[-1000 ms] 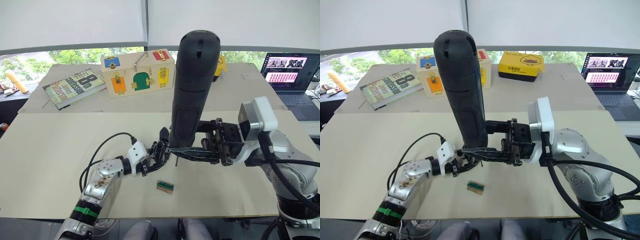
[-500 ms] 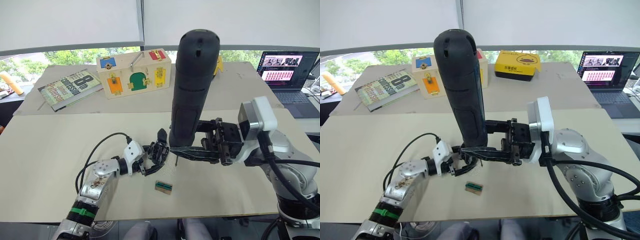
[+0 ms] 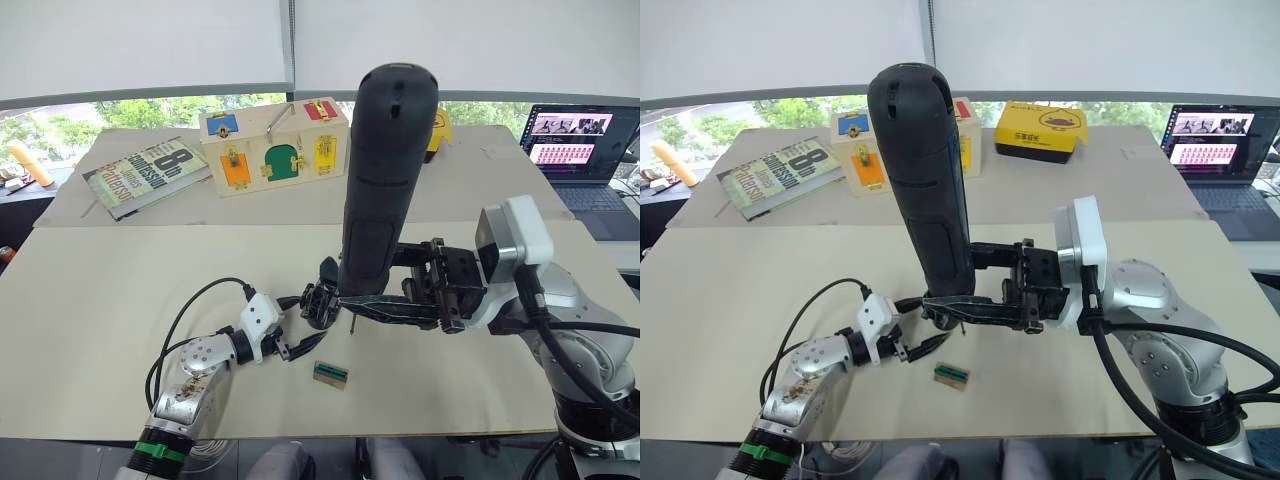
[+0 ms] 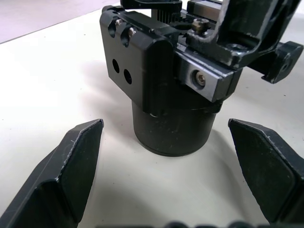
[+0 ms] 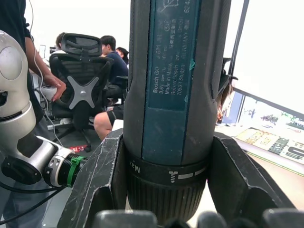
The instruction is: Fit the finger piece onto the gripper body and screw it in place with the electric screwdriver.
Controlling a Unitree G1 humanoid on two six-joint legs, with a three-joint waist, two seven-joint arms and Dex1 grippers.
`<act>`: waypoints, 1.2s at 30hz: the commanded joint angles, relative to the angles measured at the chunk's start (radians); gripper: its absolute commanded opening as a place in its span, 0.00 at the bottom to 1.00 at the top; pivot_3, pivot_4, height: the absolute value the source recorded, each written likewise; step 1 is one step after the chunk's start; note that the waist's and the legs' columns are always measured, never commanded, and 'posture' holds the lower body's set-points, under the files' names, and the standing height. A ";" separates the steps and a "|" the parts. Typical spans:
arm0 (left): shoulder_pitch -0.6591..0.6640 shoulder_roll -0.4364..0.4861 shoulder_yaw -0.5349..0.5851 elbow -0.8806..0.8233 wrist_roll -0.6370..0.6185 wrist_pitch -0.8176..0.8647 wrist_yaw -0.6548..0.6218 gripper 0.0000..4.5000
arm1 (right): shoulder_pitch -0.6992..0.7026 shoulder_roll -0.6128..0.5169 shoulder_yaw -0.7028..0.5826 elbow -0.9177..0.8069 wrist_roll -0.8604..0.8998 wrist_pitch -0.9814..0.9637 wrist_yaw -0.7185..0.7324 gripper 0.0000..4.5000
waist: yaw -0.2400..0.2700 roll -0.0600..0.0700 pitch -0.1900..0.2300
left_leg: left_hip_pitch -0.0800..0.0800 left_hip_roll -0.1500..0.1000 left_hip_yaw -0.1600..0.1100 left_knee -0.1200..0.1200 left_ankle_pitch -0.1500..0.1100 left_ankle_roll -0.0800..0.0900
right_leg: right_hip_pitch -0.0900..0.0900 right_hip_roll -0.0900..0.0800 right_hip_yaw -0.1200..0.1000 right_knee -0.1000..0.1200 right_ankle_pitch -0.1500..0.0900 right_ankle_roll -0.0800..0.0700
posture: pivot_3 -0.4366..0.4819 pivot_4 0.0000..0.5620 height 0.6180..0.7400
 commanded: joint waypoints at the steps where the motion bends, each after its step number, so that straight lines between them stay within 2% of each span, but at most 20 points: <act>1: -0.007 -0.004 -0.037 0.027 0.019 0.010 -0.010 0.99 | -0.024 0.006 -0.022 -0.032 0.016 -0.016 0.002 0.43 | 0.003 0.000 0.000 | 0.000 0.000 0.000 0.000 0.000 0.000 | 0.000 0.000 0.000 0.000 0.000 0.000 | 0.48 0.27 1.00; 26: -0.151 -0.035 -0.051 0.145 0.025 0.040 -0.067 0.99 | -0.036 0.029 -0.009 -0.016 -0.010 -0.021 0.006 0.43 | 0.021 0.000 0.000 | 0.000 0.000 0.000 0.001 0.000 0.000 | 0.001 0.000 0.000 0.000 0.001 0.001 | 0.48 0.27 1.00; 36: -0.124 -0.001 -0.045 0.143 0.029 0.036 -0.088 0.99 | -0.038 0.033 -0.010 -0.018 -0.014 -0.020 0.004 0.43 | 0.014 0.000 0.000 | 0.000 0.000 0.000 0.001 0.000 0.000 | 0.000 0.000 0.000 0.000 0.001 0.001 | 0.48 0.27 1.00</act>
